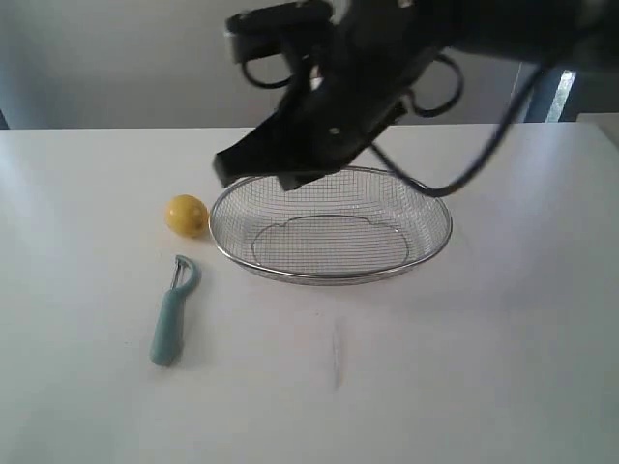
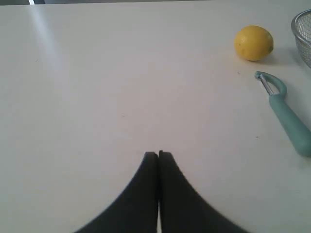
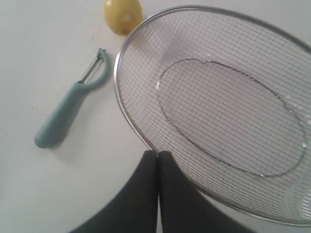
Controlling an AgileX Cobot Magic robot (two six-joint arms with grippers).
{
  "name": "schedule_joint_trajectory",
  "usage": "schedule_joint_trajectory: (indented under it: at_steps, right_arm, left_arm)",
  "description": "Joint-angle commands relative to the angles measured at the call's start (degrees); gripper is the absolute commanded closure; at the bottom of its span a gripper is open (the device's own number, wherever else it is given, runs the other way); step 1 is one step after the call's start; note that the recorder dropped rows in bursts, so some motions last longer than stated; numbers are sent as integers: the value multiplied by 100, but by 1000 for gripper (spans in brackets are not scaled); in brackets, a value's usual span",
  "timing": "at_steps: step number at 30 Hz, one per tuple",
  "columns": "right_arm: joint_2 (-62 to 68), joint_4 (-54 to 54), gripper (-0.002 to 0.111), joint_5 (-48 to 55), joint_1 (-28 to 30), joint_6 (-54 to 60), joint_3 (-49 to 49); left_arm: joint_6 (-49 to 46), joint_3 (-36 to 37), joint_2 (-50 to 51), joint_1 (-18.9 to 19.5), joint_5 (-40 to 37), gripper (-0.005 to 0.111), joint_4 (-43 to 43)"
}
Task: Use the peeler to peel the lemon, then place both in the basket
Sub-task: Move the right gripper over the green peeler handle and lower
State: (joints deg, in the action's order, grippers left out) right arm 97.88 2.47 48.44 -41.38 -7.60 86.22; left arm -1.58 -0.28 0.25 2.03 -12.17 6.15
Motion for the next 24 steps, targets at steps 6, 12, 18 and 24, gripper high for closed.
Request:
schedule_joint_trajectory:
  at_steps: [6,12,18,24]
  right_arm:
    - [1728,468,108,125,-1000,-907,1731]
    - [2458,722,108,122,-1126,-1918,2168]
    - [2739,76,108,-68,-1126,-2083,2169]
    - [2793,526,108,-146,-1487,-2141,2347]
  left_arm:
    - [9,28,-25,-11,12,107,14]
    - [9,28,-25,-11,12,107,14]
    - [9,28,-25,-10,12,107,14]
    - [9,28,-25,-10,23,107,14]
